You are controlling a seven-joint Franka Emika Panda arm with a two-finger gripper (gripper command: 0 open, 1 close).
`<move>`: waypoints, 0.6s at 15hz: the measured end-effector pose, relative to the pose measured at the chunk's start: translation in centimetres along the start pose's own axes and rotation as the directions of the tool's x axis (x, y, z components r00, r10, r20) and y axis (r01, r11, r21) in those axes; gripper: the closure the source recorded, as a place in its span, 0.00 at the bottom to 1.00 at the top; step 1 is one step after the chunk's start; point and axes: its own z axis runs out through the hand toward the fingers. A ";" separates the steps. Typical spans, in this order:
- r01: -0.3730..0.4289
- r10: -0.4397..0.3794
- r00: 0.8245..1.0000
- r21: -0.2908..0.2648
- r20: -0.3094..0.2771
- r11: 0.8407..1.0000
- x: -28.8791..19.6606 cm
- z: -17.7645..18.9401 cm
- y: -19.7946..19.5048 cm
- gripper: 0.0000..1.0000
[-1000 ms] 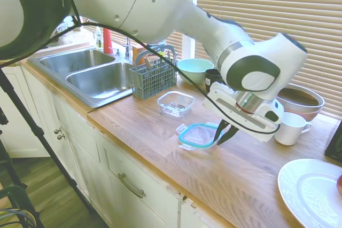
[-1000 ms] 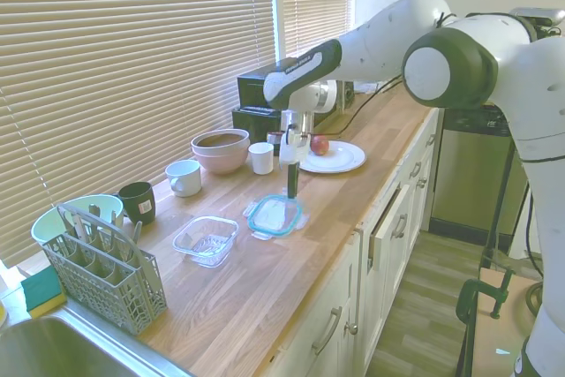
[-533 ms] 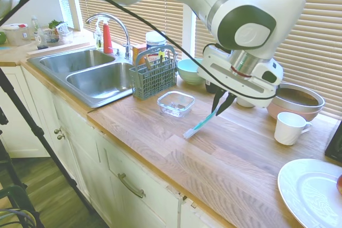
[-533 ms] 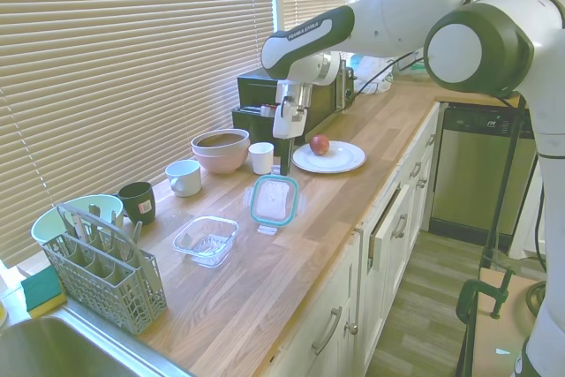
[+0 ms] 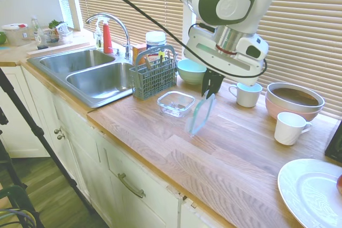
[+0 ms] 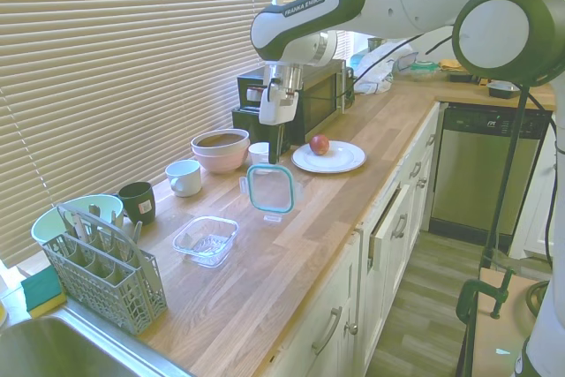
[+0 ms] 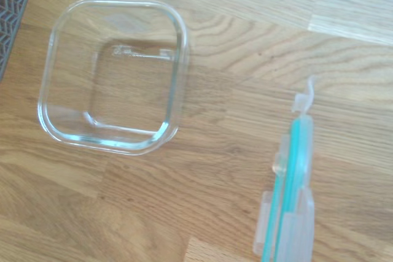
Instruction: Cover the lid of the food container
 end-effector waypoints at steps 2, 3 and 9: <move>-0.002 0.002 1.000 -0.014 -0.005 1.000 -0.6 -0.2 -1.5 1.00; -0.004 0.004 1.000 -0.023 -0.009 1.000 -0.8 -0.2 -2.2 1.00; -0.013 0.010 0.999 -0.058 -0.048 0.998 -1.2 -2.0 -6.0 1.00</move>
